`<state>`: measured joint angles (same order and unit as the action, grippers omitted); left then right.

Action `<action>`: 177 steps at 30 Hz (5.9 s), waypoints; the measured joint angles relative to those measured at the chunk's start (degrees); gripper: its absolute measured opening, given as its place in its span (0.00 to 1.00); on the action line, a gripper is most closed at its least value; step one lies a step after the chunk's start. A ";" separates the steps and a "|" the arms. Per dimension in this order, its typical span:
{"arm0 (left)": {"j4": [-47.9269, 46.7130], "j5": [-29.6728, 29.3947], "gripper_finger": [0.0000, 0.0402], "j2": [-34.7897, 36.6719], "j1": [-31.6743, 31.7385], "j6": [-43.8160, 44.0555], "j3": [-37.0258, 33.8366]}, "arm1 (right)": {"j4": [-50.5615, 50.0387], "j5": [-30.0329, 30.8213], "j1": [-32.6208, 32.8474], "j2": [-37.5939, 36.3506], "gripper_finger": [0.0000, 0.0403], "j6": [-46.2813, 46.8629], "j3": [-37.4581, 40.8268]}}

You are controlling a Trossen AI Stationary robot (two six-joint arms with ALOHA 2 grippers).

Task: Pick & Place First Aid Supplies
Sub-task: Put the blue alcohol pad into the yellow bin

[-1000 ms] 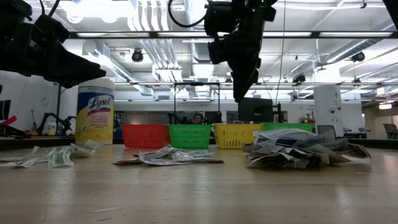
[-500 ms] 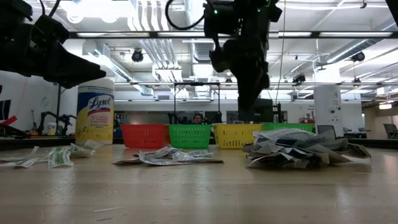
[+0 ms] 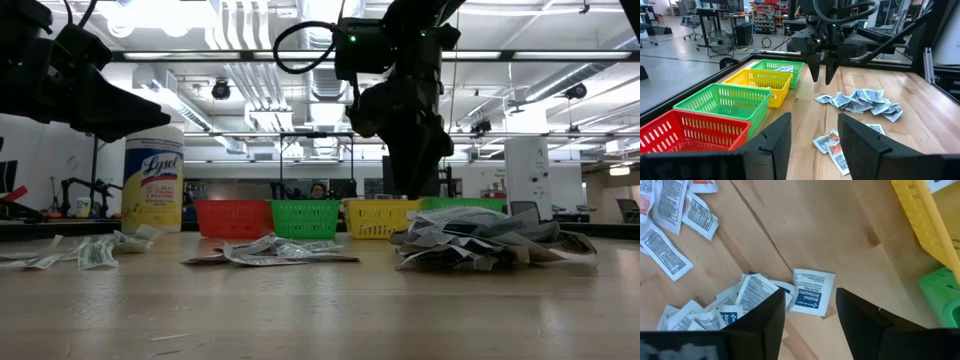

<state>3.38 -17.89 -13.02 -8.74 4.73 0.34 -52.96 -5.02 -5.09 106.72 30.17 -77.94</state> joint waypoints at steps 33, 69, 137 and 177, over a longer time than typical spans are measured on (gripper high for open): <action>0.00 0.00 0.39 0.00 0.00 0.00 0.00 | 10.34 -2.60 1.67 0.32 0.44 2.85 7.92; 0.00 0.00 0.39 0.00 0.01 0.00 0.00 | 17.65 4.13 1.74 0.17 0.03 3.35 15.71; -0.02 0.00 0.39 -1.88 0.01 -1.11 0.00 | 3.07 8.27 1.39 7.65 0.02 -4.70 0.29; 0.00 0.00 0.39 -2.14 0.00 0.26 0.00 | 35.21 -65.83 -2.91 5.99 0.02 -19.50 -6.92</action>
<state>3.38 -17.89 -15.16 -8.74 4.99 0.34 -17.75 -70.85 -8.00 112.71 10.67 -84.86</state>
